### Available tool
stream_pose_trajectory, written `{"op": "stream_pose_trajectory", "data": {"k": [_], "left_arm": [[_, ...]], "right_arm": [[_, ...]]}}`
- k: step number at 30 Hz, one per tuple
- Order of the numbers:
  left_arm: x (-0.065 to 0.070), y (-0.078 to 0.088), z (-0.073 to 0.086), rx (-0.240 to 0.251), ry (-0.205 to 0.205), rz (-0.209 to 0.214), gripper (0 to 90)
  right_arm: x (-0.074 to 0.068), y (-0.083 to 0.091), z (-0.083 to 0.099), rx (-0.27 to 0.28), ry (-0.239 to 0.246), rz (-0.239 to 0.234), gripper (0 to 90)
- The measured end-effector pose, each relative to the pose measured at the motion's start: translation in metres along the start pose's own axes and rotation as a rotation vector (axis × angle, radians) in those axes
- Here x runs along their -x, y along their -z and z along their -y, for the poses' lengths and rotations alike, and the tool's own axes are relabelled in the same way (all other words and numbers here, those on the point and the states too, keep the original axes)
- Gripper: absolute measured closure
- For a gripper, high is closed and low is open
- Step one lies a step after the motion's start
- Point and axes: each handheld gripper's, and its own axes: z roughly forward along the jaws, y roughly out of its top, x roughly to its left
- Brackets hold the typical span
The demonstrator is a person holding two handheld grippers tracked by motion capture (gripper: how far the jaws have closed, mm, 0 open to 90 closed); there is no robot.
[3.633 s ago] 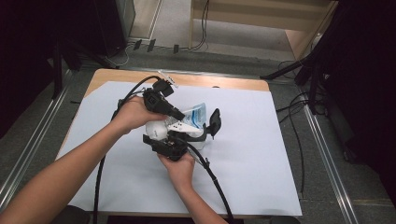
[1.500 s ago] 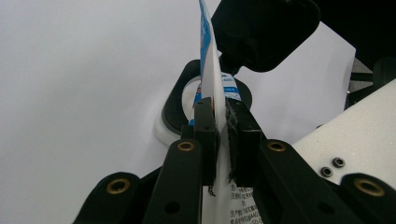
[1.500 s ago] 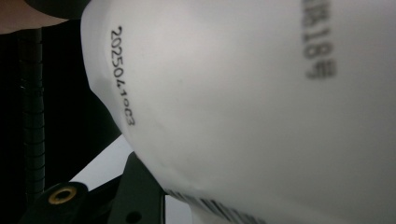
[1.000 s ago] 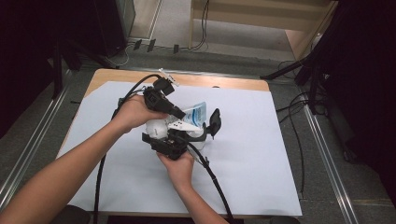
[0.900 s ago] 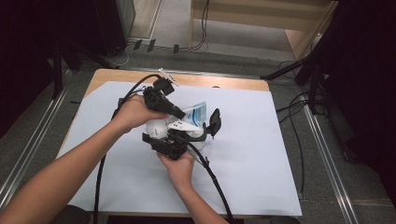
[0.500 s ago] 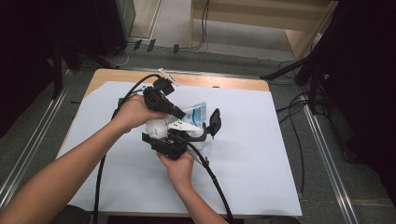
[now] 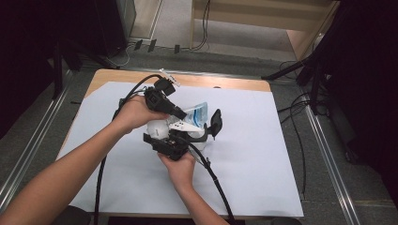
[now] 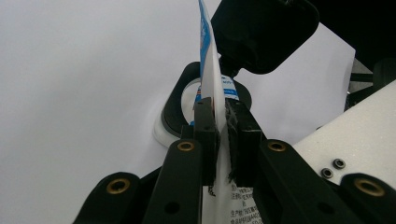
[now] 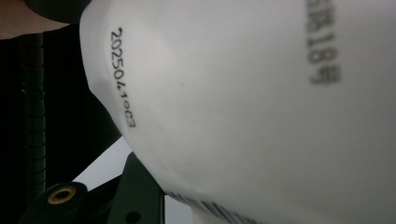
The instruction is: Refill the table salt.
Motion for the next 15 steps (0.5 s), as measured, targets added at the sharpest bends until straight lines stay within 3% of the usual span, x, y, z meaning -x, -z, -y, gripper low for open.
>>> {"op": "stream_pose_trajectory", "data": {"k": [15], "left_arm": [[0.0003,0.0014,0.0003,0.005,-0.006,0.003,85.0]], "right_arm": [[-0.0002,0.0006,0.0,0.001,0.018,0.018,64.6]]}}
